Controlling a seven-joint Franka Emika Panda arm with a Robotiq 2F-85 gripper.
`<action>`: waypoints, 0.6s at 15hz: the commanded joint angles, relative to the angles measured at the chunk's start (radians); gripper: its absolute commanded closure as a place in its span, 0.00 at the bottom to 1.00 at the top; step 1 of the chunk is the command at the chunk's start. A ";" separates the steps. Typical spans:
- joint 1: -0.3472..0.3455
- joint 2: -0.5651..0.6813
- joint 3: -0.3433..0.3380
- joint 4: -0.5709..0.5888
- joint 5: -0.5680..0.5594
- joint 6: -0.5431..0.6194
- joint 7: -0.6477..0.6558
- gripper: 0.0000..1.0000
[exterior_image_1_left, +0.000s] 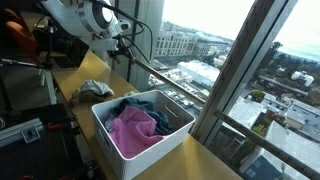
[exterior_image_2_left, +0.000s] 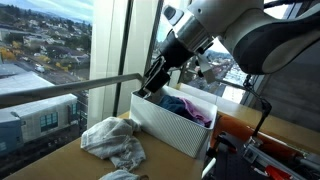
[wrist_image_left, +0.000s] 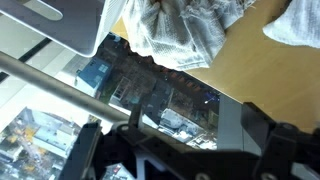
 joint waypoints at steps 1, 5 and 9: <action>0.062 0.093 -0.039 0.073 -0.185 -0.022 0.168 0.00; 0.087 0.181 -0.038 0.128 -0.231 -0.050 0.236 0.00; 0.087 0.291 -0.036 0.226 -0.203 -0.096 0.224 0.00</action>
